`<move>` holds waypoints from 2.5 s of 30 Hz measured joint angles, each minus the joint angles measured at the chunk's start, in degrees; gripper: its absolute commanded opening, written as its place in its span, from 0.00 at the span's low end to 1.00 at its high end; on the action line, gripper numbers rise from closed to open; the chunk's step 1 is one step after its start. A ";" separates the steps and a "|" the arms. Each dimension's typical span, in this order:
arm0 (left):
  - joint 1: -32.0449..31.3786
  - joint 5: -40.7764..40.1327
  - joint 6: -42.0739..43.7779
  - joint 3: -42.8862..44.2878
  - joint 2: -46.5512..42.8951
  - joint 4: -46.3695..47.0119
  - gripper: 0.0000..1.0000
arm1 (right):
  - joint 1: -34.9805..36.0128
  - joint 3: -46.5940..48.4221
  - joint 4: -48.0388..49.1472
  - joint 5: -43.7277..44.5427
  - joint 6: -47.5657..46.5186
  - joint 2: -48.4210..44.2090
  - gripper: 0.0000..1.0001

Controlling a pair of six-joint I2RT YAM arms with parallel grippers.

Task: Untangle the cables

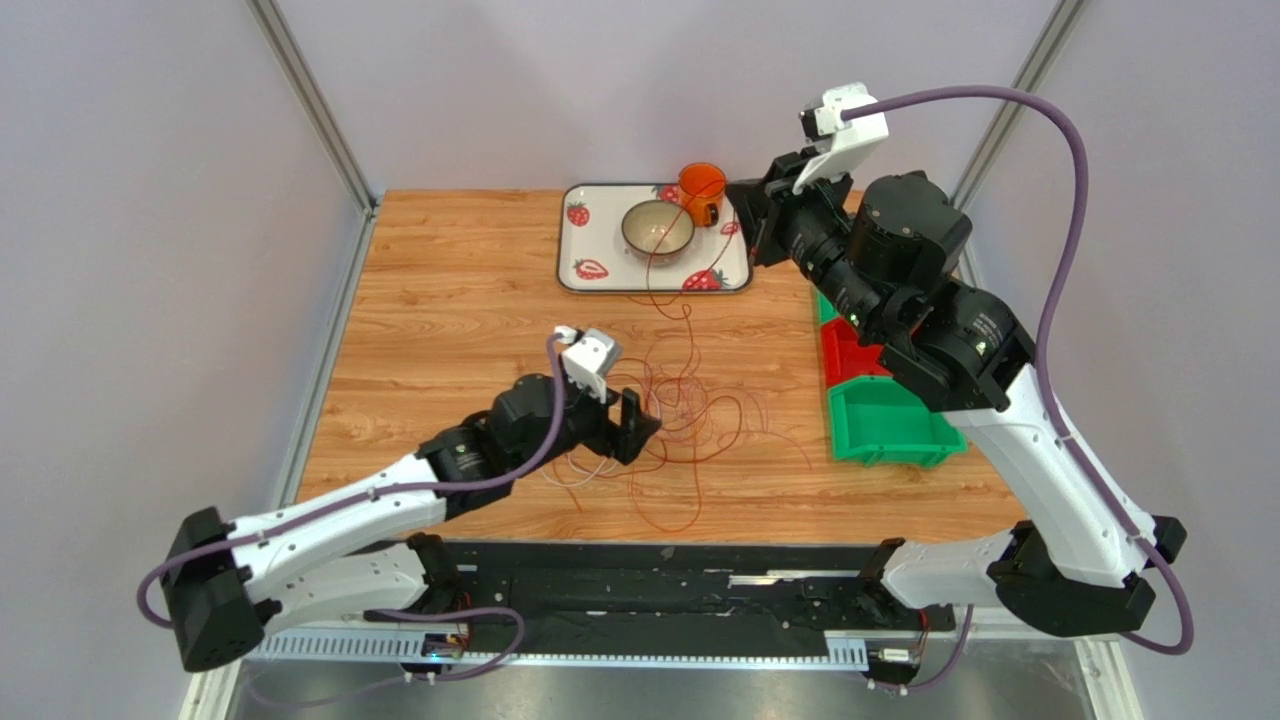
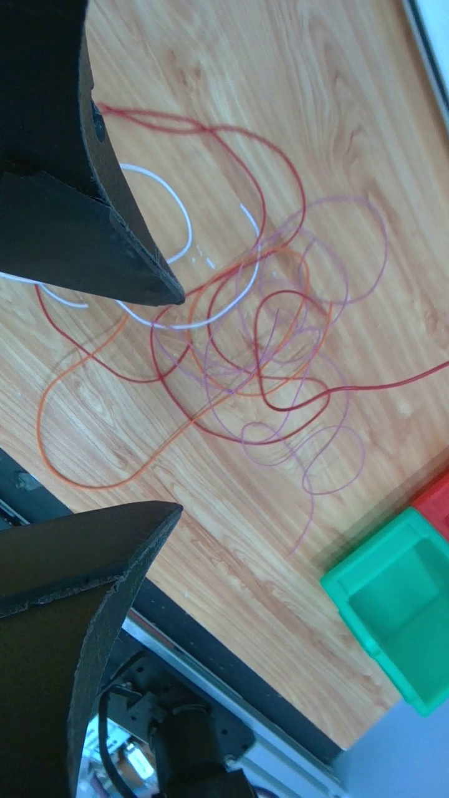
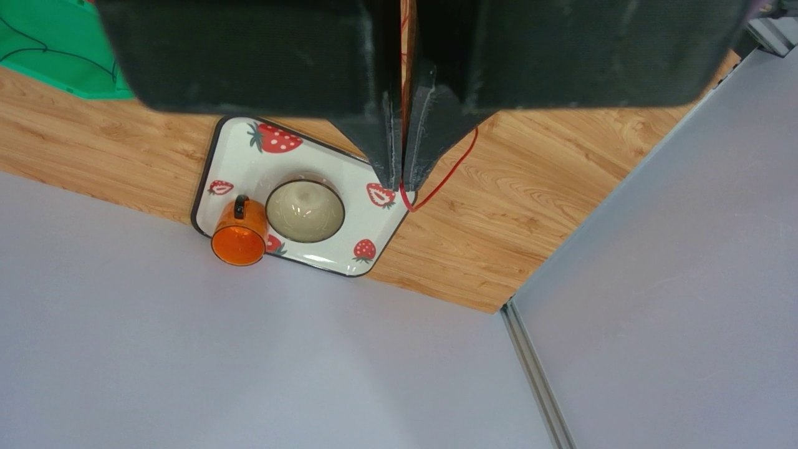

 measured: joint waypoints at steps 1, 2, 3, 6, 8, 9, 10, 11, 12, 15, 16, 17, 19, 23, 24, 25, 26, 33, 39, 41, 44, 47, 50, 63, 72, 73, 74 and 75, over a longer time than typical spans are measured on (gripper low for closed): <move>-0.94 -0.24 0.37 0.02 2.25 1.22 0.86 | 0.00 0.00 0.00 0.04 0.07 0.00 0.00; -1.70 -0.31 0.74 0.07 4.31 2.51 0.86 | 0.00 0.00 0.00 0.11 0.22 -0.04 0.00; -2.45 -0.33 1.07 0.22 6.08 3.54 0.86 | 0.00 0.00 0.00 0.31 0.22 -0.11 0.00; -4.50 -0.52 2.51 3.37 12.39 4.76 0.86 | 0.00 0.00 0.02 1.51 0.13 -0.52 0.00; -5.16 -0.55 3.26 6.73 16.48 6.05 0.85 | 0.00 0.00 0.00 2.67 -0.11 -1.07 0.00; -5.35 -0.55 3.54 8.57 18.78 7.65 0.85 | 0.00 0.00 0.02 3.23 -0.26 -1.42 0.00; -5.38 -0.57 3.80 9.60 20.28 8.70 0.84 | 0.00 0.00 0.02 3.78 -0.50 -1.84 0.00; -5.38 -0.63 4.15 10.45 21.84 10.05 0.83 | 0.00 0.00 0.04 4.17 -0.72 -2.16 0.00; -5.38 -0.72 4.44 10.97 23.23 11.32 0.82 | 0.00 0.09 0.02 4.59 -0.92 -2.64 0.00; -5.38 -1.46 4.92 11.43 28.17 13.88 0.79 | 0.00 1.22 -0.11 5.55 -1.62 -3.21 0.00; -5.38 -1.64 4.94 11.43 29.97 14.16 0.79 | 0.00 1.55 -0.11 5.92 -1.84 -3.52 0.00; -5.38 -1.90 4.96 11.43 31.98 14.56 0.78 | 0.00 1.90 -0.15 6.25 -2.05 -4.11 0.00; -5.38 -2.32 4.85 11.43 35.54 14.82 0.75 | 0.00 2.25 -0.15 6.47 -2.19 -4.72 0.00; -5.38 -4.42 4.17 11.45 41.94 15.13 0.75 | 0.00 3.56 -0.15 6.51 -2.23 -6.80 0.00; -5.38 -4.81 3.93 11.45 43.21 15.34 0.75 | 0.00 4.00 -0.20 6.51 -2.34 -7.30 0.00; -5.38 -5.22 3.69 11.45 44.13 15.39 0.75 | 0.00 4.37 -0.17 6.58 -2.45 -7.72 0.00; -5.38 -5.66 3.45 11.45 44.76 15.32 0.74 | 0.00 4.68 -0.17 6.75 -2.58 -8.09 0.00; -5.33 -11.34 2.43 16.06 47.71 11.21 0.61 | 0.00 5.16 -0.17 9.09 -4.31 -10.60 0.00; -2.93 -14.93 -0.04 25.79 53.66 2.82 0.60 | 0.00 2.95 -0.20 11.15 -5.44 -12.55 0.00; -0.35 -14.47 -0.42 28.37 54.66 -0.94 0.59 | 0.00 1.95 -0.22 12.00 -5.68 -13.18 0.00; 3.67 -14.16 -0.15 30.86 54.69 -5.35 0.59 | 0.00 1.18 -0.37 12.76 -5.88 -13.55 0.00; 7.23 -14.12 0.22 32.37 54.18 -8.44 0.59 | 0.00 0.72 -0.37 13.64 -6.34 -13.62 0.00; 9.60 -14.03 0.39 32.20 52.30 -11.28 0.68 | 0.00 0.17 -0.35 15.19 -7.02 -13.60 0.00; 9.73 -7.28 -3.19 19.39 18.43 -17.59 0.94 | -0.04 -2.80 1.38 30.49 -13.25 -10.12 0.00; 9.68 -2.82 -5.16 26.12 -3.43 -41.83 0.95 | -3.04 -2.71 3.04 34.25 -17.31 -6.95 0.00; 9.68 -2.91 -5.40 26.25 -5.40 -44.17 0.95 | -3.61 -2.64 3.28 34.40 -17.62 -6.80 0.00; 9.68 -2.99 -5.70 26.32 -7.78 -46.86 0.95 | -4.55 -2.47 3.58 34.47 -17.90 -6.64 0.00; 9.68 -3.26 -5.86 26.29 -10.21 -48.89 0.95 | -5.62 -2.23 3.96 34.45 -18.21 -6.40 0.00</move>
